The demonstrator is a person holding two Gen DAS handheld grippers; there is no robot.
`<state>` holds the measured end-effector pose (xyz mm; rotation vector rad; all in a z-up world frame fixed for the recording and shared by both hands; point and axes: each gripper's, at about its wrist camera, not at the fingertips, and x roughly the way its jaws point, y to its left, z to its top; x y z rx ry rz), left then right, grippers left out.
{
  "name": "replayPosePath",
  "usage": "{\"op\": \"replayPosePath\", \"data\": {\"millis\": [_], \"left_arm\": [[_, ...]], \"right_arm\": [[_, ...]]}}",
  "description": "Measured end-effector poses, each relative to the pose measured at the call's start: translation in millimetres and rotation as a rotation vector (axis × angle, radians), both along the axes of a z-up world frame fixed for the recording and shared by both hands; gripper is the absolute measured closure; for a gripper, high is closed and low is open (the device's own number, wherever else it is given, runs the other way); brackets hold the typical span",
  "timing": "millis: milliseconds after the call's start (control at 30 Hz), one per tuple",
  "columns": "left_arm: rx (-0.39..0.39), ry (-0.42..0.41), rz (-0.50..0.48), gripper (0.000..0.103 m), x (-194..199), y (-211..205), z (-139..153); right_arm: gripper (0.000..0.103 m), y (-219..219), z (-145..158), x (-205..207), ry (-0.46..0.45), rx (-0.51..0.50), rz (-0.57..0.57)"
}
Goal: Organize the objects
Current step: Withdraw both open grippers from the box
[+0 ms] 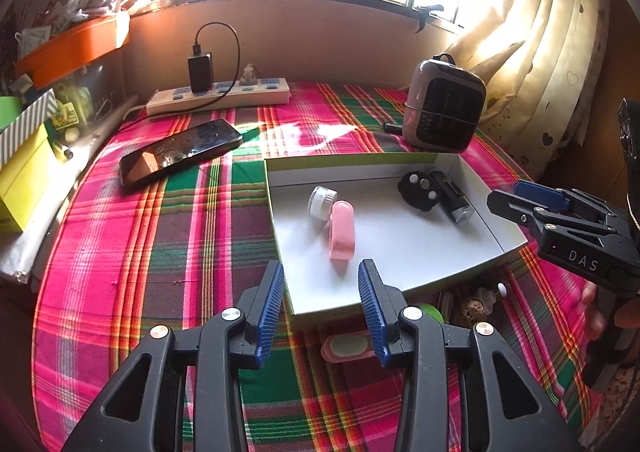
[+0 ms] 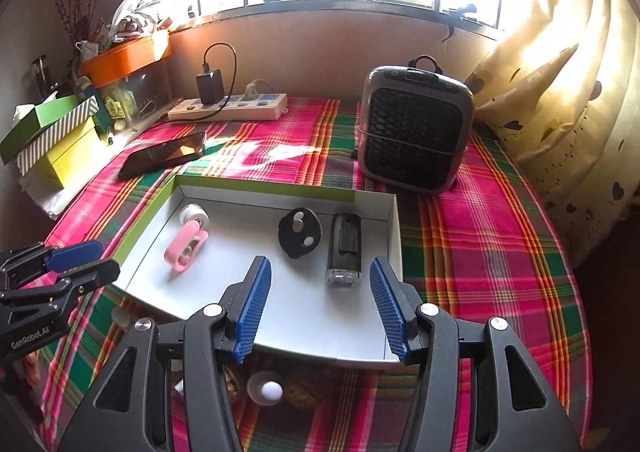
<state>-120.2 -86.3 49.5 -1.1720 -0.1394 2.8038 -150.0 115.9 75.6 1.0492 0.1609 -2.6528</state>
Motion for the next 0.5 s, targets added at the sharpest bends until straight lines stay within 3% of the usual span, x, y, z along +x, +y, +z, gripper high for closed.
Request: {"op": "replayPosePath", "data": {"millis": [300,500], "left_arm": [[0.021,-0.021,-0.009,0.066,17,-8,-9],[0.049,-0.038,-0.070,0.064,22,-4,-20]], "right_arm": [[0.050,19,-6,25,-0.001,-0.015,-0.038],[0.050,31,-15,41,-0.014,-0.013,-0.060]]}}
